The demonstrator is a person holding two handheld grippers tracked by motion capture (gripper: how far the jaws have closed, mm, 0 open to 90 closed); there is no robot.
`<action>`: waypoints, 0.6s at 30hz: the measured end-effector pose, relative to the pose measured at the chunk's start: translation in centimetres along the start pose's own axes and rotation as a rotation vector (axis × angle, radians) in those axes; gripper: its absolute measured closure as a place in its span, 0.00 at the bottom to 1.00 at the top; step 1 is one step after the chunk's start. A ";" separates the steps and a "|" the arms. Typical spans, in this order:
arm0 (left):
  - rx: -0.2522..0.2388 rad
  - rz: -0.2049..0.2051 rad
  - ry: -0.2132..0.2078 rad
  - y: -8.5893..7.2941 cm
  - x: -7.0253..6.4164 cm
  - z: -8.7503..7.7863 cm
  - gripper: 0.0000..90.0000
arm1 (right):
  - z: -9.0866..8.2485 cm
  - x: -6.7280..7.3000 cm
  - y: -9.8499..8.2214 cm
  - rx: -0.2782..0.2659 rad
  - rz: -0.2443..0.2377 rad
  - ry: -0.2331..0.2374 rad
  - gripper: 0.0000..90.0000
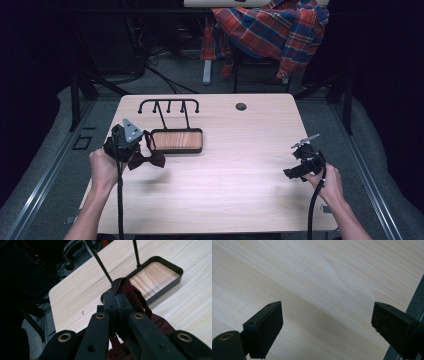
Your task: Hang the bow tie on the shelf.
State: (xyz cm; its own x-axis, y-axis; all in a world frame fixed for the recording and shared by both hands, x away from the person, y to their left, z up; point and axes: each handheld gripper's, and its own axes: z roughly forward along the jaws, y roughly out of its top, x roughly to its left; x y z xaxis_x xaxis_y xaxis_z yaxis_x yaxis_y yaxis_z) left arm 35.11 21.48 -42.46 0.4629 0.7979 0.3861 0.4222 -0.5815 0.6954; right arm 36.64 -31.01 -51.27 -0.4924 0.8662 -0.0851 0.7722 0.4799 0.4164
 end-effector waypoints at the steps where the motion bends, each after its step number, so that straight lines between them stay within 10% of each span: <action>1: -0.004 0.002 0.006 0.2 0.3 0.1 0.99 | 0.0 -0.1 0.0 0.003 -0.002 0.001 0.11; 18: -0.005 0.013 0.027 1.2 1.4 1.1 0.99 | 0.0 0.0 0.0 0.005 -0.002 -0.003 0.11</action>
State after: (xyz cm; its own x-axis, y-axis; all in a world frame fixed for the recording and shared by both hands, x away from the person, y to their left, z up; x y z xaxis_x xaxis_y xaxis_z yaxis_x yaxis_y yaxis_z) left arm 37.13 21.74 -41.70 0.4474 0.7940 0.4115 0.4122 -0.5914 0.6930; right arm 36.67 -30.97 -51.29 -0.4929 0.8655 -0.0889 0.7730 0.4826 0.4118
